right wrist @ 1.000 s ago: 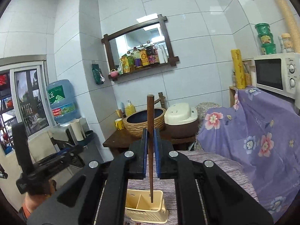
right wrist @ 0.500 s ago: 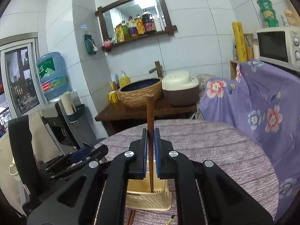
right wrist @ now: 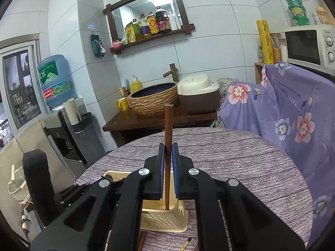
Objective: Organize utensils
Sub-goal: 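Open both grippers to drop the spoon and chopstick into the holder, then return to the table and grasp another brown chopstick with the right gripper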
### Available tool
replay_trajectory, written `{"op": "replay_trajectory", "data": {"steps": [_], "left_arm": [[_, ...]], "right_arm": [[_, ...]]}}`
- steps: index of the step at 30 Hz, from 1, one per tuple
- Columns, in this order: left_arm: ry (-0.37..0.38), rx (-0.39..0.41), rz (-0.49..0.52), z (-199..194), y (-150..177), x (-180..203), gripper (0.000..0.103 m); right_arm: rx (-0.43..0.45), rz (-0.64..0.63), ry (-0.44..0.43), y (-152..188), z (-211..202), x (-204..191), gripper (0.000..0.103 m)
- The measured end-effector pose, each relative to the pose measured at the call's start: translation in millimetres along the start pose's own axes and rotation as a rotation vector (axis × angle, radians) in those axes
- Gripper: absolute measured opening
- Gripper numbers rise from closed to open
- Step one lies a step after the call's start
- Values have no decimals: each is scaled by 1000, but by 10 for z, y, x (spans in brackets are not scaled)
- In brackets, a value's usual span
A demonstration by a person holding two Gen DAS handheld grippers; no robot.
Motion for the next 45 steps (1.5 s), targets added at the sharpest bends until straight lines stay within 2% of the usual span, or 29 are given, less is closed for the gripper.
{"op": "replay_trajectory", "data": {"steps": [2, 3, 5, 6, 7, 9, 11, 13, 16, 19, 24, 29, 34, 38, 42, 45], "left_arm": [[-4, 6, 1, -26, -5, 5, 50], [-3, 13, -1, -55, -2, 0, 59], [7, 30, -6, -148, -5, -6, 64], [6, 39, -6, -203, -3, -12, 67], [7, 49, -6, -264, -4, -16, 70], [12, 76, -11, -425, 6, -50, 76], [6, 93, -19, -564, 44, -95, 79], [-18, 93, -20, -681, 129, -162, 82], [-64, 54, -17, -752, 323, -255, 83], [-106, -15, -18, -761, 663, -378, 82], [-79, -178, -60, -649, 1245, -472, 64], [-49, -298, -100, -537, 1662, -479, 48], [-26, -323, -95, -531, 1790, -391, 44], [-16, -335, -83, -523, 1855, -298, 44], [-13, -348, -81, -519, 1921, -258, 44], [-15, -349, -82, -514, 1952, -239, 44]], "right_arm": [[3, 6, 6, 11, -2, 21, 8], [3, 8, 7, 15, -5, 29, 9], [5, 10, 9, 24, -32, 48, 14], [11, 13, 9, 25, -60, 55, 25], [19, 16, 10, 26, -93, 67, 40], [50, 17, 19, 30, -198, 84, 51], [65, 7, 33, 61, -292, 86, 51], [46, 7, 52, 161, -351, 104, 51], [-8, 2, 104, 374, -396, 156, 51], [-82, -6, 140, 656, -407, 225, 52], [-245, 12, 198, 1250, -371, 377, 52], [-367, 22, 237, 1740, -406, 444, 52], [-453, 31, 207, 2093, -454, 348, 52], [-487, 1, 193, 2234, -461, 203, 51], [-524, -25, 198, 2371, -454, 77, 41], [-520, -41, 222, 2391, -448, 44, 36]]}}
Point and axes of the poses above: each gripper's, at about its wrist camera, not at the fingertips, and z roughly the way its jaws point, x to its right, y to its underside, the point moved 4 cm from there along z, roughly the way its jaws point, and after that the axes turned 1 degree about y, right-handed, at the moved point
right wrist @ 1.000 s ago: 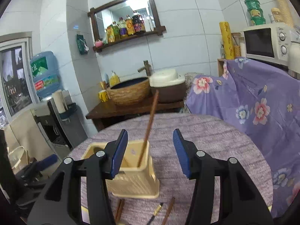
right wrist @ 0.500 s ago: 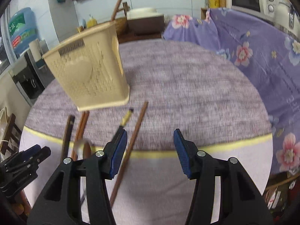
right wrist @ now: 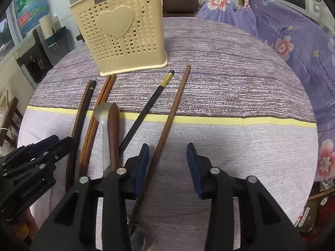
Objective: Organize utensils
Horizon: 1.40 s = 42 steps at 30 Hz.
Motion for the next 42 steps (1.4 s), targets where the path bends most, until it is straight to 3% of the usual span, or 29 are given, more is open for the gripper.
{"op": "replay_trajectory", "data": {"steps": [6, 11, 19, 33, 35, 37, 39, 42], "left_arm": [[-3, 0, -2, -5, 0, 12, 44], [-1, 9, -4, -43, -13, -5, 44], [8, -5, -11, -17, -11, -12, 44], [-35, 0, 30, -7, 7, -17, 40], [-39, -1, 24, -19, 5, -77, 40], [-41, -4, 17, -32, 2, -140, 40], [-21, -7, 1, -47, -2, -196, 40], [-48, -3, -17, -69, -34, -300, 40]], "right_arm": [[9, -26, 27, -45, 39, -34, 12], [-20, 21, -29, -150, 55, 139, 9], [-29, 88, -12, -186, 53, 558, 7], [-4, 36, 1, -158, 73, 495, 9], [-6, 39, 0, -163, 71, 510, 14], [2, 40, 4, -171, 58, 523, 34], [25, 36, 3, -189, 26, 533, 45], [42, 21, 2, -208, -2, 543, 45]]}}
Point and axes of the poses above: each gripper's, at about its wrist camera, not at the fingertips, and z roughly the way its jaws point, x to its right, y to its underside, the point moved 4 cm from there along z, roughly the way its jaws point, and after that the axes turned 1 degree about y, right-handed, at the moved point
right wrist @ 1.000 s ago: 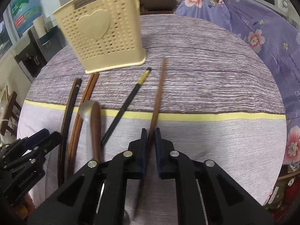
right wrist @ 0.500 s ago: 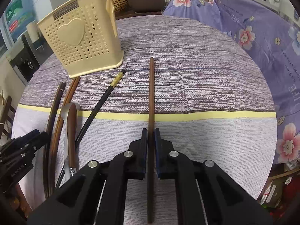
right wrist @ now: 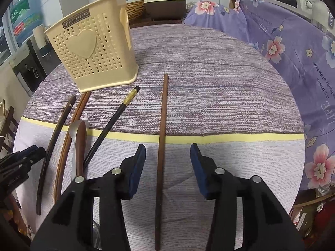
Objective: Organize utensils
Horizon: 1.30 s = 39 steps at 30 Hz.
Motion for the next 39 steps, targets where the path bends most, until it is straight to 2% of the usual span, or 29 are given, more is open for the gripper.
{"op": "replay_trajectory", "data": {"steps": [4, 9, 14, 17, 20, 23, 25, 27, 29, 33, 39], "left_arm": [[18, 4, -30, -8, -69, -63, 40], [14, -18, 38, 49, -32, 94, 40], [2, -15, 44, 49, -26, 117, 41], [-31, 0, 70, 64, -53, 133, 41], [-39, -5, 71, 74, -80, 45, 42], [-83, -18, 69, 117, -114, -74, 41], [-72, -25, 50, 119, -153, -113, 41], [-24, -17, 23, 95, -181, -107, 41], [3, -11, 40, 75, -193, -20, 41], [-8, -13, 86, 107, -120, 152, 42], [-19, -15, 78, 91, -90, 86, 42]], "right_arm": [[14, 1, 2, -45, -19, 33, 45], [14, 6, -1, -62, -20, 49, 45], [17, 4, 2, -63, -30, 46, 45], [15, 2, 6, -73, -11, 48, 45], [11, -2, 14, -75, -5, 69, 45], [13, 5, 19, -80, -1, 111, 45], [14, 10, 23, -92, 4, 139, 45], [14, 12, 18, -115, 5, 147, 45], [19, 6, 18, -133, -3, 142, 45], [20, 2, 14, -137, -4, 117, 45], [14, 4, 11, -107, -2, 120, 45]]}}
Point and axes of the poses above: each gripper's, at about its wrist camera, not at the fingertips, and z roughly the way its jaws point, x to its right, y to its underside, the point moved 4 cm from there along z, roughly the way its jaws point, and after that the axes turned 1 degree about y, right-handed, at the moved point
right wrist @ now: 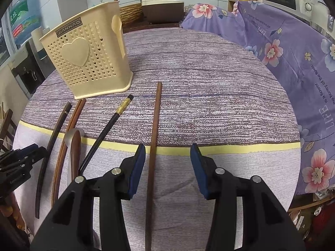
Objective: Organize utensils
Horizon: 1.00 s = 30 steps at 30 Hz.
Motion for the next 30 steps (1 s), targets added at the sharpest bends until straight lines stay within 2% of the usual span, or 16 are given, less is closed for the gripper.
{"op": "replay_trajectory", "data": {"steps": [4, 8, 16, 21, 25, 30], "left_arm": [[9, -27, 15, 33, -18, 30, 43], [-46, -22, 86, 108, -69, 137, 43], [-63, -30, 22, 194, -232, -184, 43], [-1, -37, -12, 222, -328, -202, 43], [-16, -27, -40, 265, -432, -200, 43], [-19, -18, -69, 325, -568, -188, 44]], "right_arm": [[0, 2, 2, -3, 10, -2, 46], [0, -5, 6, -6, 20, -9, 46], [9, -9, 17, -79, 14, 63, 46], [11, -18, -48, -225, 55, 39, 46], [17, -36, -77, -417, 170, -21, 46], [-32, -113, -69, -569, 452, -181, 43]]}}
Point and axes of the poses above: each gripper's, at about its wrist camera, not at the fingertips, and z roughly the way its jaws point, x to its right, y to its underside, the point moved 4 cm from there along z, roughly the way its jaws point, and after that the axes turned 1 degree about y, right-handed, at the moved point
